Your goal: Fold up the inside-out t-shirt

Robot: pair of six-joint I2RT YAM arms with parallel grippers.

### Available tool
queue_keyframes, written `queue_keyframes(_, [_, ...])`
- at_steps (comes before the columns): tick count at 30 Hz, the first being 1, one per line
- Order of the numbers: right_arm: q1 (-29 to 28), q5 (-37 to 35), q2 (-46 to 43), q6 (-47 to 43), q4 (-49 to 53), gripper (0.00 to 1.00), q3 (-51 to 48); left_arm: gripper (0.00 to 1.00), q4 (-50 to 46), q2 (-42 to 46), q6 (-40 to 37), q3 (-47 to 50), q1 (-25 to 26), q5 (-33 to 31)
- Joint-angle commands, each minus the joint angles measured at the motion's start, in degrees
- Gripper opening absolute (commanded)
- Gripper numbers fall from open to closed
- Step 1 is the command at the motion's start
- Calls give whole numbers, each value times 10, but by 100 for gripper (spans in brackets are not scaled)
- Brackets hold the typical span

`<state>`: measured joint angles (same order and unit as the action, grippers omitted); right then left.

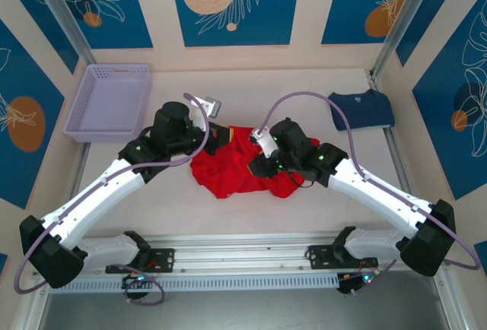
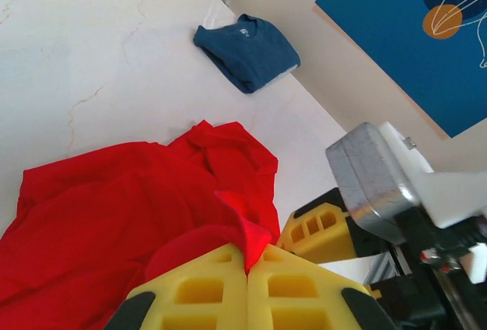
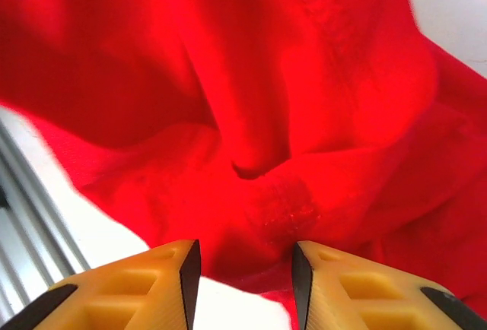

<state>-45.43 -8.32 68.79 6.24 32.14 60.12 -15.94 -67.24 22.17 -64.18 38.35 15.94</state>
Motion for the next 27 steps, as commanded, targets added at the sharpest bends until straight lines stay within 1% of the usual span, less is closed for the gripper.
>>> queue_keyframes(1, [-2,-37,1,-20,-12,39,27,0,-5,5,-2,0,-3,-6])
queue_keyframes(5, [-1,-32,3,-21,-15,39,29,0,-6,7,-6,0,-3,-7])
queue_keyframes(9, [9,-6,3,-19,-21,39,27,0,-7,9,-7,1,-3,-8])
queue_keyframes(10, [11,-3,5,-18,-21,37,27,0,-7,10,-7,1,-3,-9])
queue_keyframes(16, [21,3,-2,-13,-21,13,25,0,-11,15,-11,6,-3,-24])
queue_keyframes(18, [25,9,-12,-7,-20,7,21,0,-17,17,-13,10,-3,-41])
queue_keyframes(20, [30,16,-25,-1,-18,4,15,0,-22,21,-14,13,-3,-61])
queue_keyframes(27, [47,46,-85,21,-16,1,-23,0,-60,34,-24,17,-7,-175])
